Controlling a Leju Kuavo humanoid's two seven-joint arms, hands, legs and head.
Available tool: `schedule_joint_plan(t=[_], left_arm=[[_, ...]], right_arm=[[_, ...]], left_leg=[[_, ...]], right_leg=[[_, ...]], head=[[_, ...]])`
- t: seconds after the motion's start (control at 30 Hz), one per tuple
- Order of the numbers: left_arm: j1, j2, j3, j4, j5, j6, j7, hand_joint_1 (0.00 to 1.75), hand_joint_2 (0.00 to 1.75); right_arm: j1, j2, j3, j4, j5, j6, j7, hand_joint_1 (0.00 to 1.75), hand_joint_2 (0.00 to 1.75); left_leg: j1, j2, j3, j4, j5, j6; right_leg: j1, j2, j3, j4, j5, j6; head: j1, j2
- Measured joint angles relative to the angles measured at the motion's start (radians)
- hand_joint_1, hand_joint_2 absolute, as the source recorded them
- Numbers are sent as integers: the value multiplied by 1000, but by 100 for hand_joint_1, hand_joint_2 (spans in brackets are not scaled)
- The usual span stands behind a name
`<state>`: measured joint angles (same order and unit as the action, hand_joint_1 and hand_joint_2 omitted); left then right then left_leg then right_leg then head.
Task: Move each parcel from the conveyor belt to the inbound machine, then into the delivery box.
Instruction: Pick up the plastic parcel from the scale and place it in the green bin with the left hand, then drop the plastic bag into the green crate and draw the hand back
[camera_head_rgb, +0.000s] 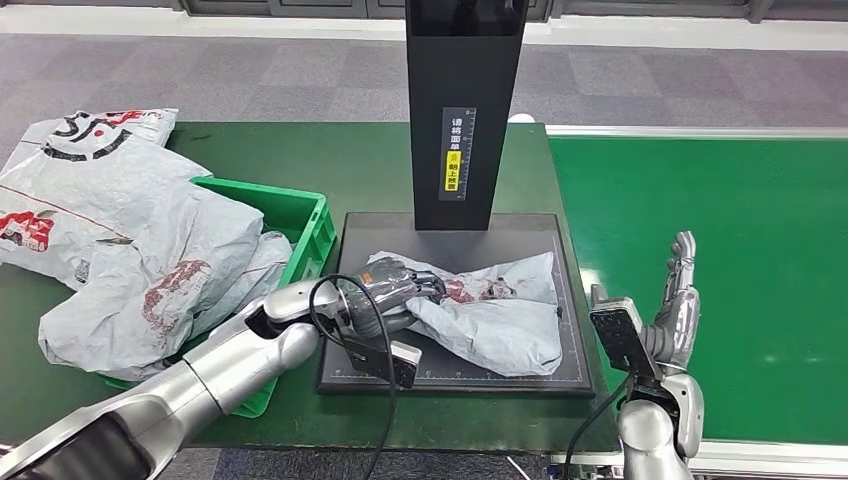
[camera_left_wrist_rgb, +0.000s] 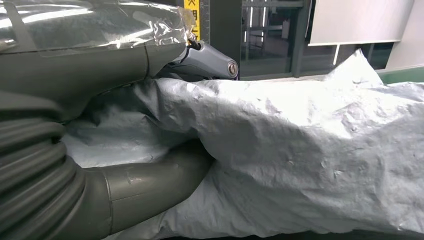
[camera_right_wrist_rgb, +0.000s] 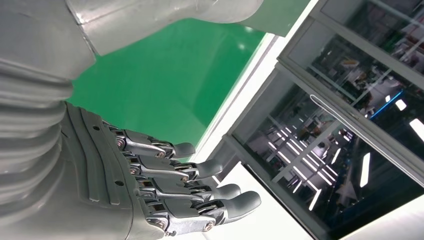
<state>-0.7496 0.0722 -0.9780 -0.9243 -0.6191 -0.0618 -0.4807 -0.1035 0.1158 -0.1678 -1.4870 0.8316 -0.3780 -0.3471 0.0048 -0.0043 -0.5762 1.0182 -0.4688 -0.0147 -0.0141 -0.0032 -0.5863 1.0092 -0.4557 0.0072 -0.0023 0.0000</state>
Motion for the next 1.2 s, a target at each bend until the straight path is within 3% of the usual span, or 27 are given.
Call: schedule_joint_plan(t=[0.17,0.27,0.43,0.63,0.77,0.9,1.2], left_arm=[[23,4,18,-30,11,42,-7,175,175],[110,7,95,-141,13,105,4,175,175],[203,12,187,-291,0,104,19,175,175],[313,5,299,-430,21,128,-27,175,175],[471,-5,418,-602,41,234,-65,175,175],[592,-9,525,-737,38,245,-85,175,175],[698,-32,636,-851,19,259,-95,175,175]], right_arm=[[2,0,0,-1,0,0,0,0,175],[23,0,0,-13,0,-2,0,0,175],[48,0,0,-31,0,-3,0,0,175],[81,1,0,-60,7,-8,1,0,175],[113,2,0,-80,-3,-14,-1,0,175],[134,2,-1,-90,-13,-20,-3,0,175],[140,5,0,-108,-14,-20,-3,0,175]], left_leg=[[0,0,0,0,0,0],[0,1,0,0,0,0],[0,1,-2,0,-1,0],[0,1,-2,0,-1,0],[0,5,-2,0,-3,0],[0,5,-2,0,-3,0],[0,5,-2,0,-3,1]], right_leg=[[0,1,0,0,0,0],[0,1,-1,0,0,0],[0,1,-3,0,-1,0],[0,1,-2,0,-1,0],[0,5,-3,0,-1,0],[0,4,-4,0,-3,0],[0,4,-3,0,-2,1]], head=[[0,0],[0,0],[0,0],[0,0],[0,0],[0,0],[0,0]])
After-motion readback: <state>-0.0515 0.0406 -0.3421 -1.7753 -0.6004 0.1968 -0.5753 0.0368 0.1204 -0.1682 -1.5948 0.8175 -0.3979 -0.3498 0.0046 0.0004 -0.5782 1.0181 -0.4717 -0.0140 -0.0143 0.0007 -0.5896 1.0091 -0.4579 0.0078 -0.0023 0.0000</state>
